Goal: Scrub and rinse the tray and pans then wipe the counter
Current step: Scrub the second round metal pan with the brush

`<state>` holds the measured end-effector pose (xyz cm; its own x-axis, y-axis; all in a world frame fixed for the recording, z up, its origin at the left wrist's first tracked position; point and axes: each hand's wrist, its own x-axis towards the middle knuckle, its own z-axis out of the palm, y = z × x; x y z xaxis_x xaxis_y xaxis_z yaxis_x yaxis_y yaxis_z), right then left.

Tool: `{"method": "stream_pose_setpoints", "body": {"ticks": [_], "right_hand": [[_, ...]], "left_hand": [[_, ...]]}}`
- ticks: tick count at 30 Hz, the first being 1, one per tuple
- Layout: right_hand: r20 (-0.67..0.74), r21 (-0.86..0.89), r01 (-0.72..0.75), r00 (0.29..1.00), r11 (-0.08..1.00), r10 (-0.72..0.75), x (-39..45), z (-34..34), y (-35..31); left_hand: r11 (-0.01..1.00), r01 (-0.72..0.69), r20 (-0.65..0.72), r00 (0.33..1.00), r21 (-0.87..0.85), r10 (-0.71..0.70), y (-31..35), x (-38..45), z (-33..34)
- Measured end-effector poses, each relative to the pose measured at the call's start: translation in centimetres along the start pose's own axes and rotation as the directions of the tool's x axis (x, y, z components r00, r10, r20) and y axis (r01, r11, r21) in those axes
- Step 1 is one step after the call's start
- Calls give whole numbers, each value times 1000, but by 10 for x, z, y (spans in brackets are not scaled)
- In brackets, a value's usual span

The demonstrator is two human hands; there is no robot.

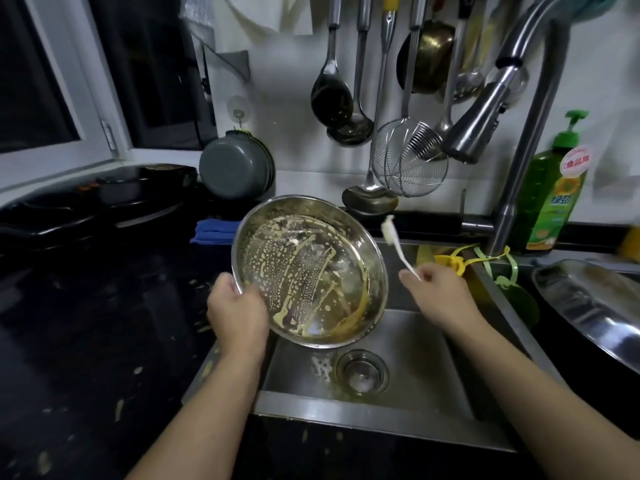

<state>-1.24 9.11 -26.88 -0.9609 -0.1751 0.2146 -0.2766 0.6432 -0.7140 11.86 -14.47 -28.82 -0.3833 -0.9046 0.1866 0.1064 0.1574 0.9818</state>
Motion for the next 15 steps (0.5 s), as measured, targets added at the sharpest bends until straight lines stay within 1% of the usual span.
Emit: {"method": "stream_pose_setpoints", "body": {"ticks": [2,4,5,7,9,11,13,15], "right_hand": [[82,143,-126,990,982,115,-8,8,5],[183,280,-260,960,924,214,-9,14,9],[213,321,-310,944,895,251,-8,15,9],[218,343,-351,932,871,290,-5,16,11],[163,319,-353,934,879,317,1,12,15],[74,240,-332,943,912,324,7,2,22],[-33,78,-268,962,960,271,15,-10,31],[-113,-60,-197,975,979,190,16,-22,33]], "left_hand": [[1000,5,29,1000,8,-5,-3,2,1],[999,42,75,996,2,-42,-8,3,3],[998,62,110,992,0,-62,-8,2,3],[996,86,205,975,3,-84,-8,1,5],[992,110,315,941,58,-122,-9,0,8],[971,174,427,875,163,-228,-14,-3,12],[921,259,484,791,290,-375,-18,-7,13],[870,341,502,715,357,-486,-17,-8,14]]}}
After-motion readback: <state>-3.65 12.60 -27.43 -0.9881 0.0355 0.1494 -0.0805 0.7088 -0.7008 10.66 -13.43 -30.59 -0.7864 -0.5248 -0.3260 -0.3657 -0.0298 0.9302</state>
